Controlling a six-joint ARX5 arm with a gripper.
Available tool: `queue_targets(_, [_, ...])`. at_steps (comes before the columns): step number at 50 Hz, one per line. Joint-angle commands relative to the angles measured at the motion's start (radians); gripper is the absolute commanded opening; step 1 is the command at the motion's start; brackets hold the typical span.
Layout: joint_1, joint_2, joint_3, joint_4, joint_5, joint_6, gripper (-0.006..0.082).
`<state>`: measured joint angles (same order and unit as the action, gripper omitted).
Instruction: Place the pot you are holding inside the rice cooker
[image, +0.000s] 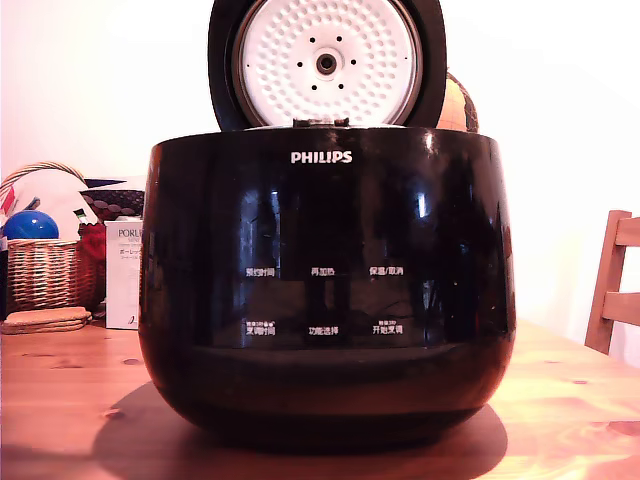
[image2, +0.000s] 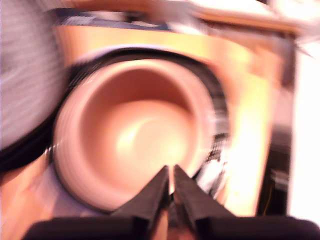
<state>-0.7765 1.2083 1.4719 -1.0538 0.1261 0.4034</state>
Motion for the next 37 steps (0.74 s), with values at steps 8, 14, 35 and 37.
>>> queue_targets(8, [0.170,-0.063,0.006,0.023,-0.142,-0.080,-0.0019])
queue_targets(14, [0.288,-0.085,0.006,0.064,-0.204,-0.098,-0.0019])
queue_targets(35, [0.499,-0.090,0.006,0.146,-0.213,-0.098,-0.0019])
queue_targets(37, [0.500,-0.090,0.006,0.146,-0.213,-0.098,-0.0019])
